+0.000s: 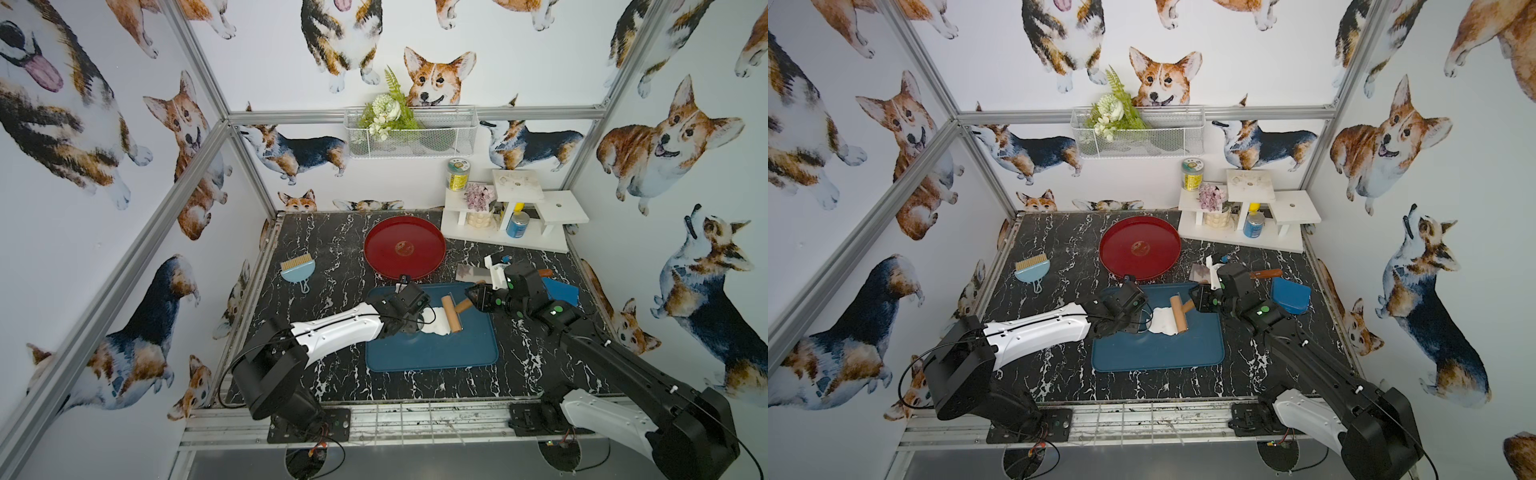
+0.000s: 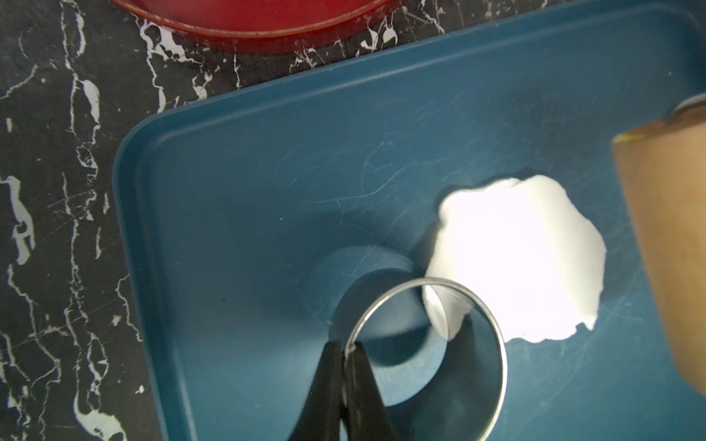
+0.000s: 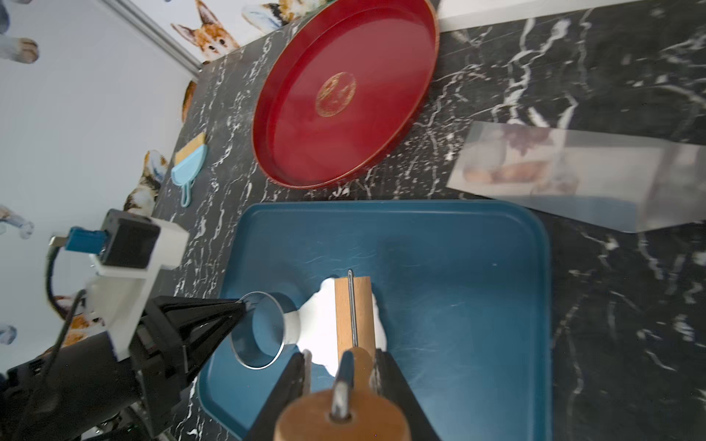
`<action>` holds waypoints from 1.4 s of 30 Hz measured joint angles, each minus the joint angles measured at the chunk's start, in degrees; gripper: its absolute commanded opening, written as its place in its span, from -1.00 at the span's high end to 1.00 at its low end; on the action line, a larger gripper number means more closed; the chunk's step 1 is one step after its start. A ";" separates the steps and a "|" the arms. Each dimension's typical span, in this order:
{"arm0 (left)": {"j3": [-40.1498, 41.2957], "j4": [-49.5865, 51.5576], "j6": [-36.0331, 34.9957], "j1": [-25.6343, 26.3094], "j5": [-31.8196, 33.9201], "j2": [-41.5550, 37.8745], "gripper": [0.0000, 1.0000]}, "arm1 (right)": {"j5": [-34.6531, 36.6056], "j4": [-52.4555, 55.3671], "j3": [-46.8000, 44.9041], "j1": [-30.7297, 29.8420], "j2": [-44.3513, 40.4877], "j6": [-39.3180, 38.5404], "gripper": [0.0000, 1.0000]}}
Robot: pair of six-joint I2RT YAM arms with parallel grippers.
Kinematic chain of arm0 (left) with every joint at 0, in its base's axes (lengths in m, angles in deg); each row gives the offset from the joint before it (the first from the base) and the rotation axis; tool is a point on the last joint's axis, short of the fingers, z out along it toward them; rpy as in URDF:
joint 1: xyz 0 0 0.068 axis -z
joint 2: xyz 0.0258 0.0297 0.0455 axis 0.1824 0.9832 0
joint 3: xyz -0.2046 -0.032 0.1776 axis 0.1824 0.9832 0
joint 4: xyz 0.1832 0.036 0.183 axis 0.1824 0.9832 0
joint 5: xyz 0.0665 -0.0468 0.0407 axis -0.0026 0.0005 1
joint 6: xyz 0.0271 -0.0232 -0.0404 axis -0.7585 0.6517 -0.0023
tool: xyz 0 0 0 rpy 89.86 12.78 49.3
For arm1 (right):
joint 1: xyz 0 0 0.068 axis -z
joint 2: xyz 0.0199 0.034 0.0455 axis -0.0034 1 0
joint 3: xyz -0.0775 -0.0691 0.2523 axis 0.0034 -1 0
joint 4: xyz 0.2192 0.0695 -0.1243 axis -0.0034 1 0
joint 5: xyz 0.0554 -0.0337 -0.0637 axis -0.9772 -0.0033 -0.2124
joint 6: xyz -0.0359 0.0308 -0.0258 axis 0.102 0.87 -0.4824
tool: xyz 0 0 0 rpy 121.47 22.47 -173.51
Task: Roll out the dumpling wrappers from the dough
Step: Flatten out the dough on the work surface.
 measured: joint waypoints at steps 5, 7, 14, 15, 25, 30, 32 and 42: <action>0.00 -0.02 -0.02 0.00 -0.02 0.00 1.00 | -0.83 -2.97 0.79 -2.34 5.49 3.06 1.00; 0.04 -0.02 0.00 -0.02 -0.02 0.00 1.00 | -0.87 -3.19 1.07 -2.34 7.21 3.89 1.00; 0.24 -0.22 0.00 -0.02 -0.04 0.00 1.00 | -1.44 -3.69 2.32 -2.34 10.91 5.62 1.00; 0.24 -0.24 0.00 -0.02 -0.04 0.00 1.00 | -1.55 -3.82 2.32 -2.34 11.15 5.75 1.00; 0.63 -0.68 0.15 -0.02 -0.04 -0.07 1.00 | -2.38 -4.72 2.51 -2.34 12.70 6.23 1.00; 1.33 -0.94 0.66 -0.09 0.31 -1.97 1.00 | -1.79 -4.59 2.40 -2.34 12.90 6.05 1.00; 1.55 -1.03 0.81 -0.31 0.50 -2.80 1.00 | -0.81 -4.33 2.25 -2.34 12.87 5.77 1.00; 3.48 -2.16 1.46 -1.84 1.75 -6.60 1.00 | 0.63 -3.08 1.51 -2.29 11.43 4.48 1.00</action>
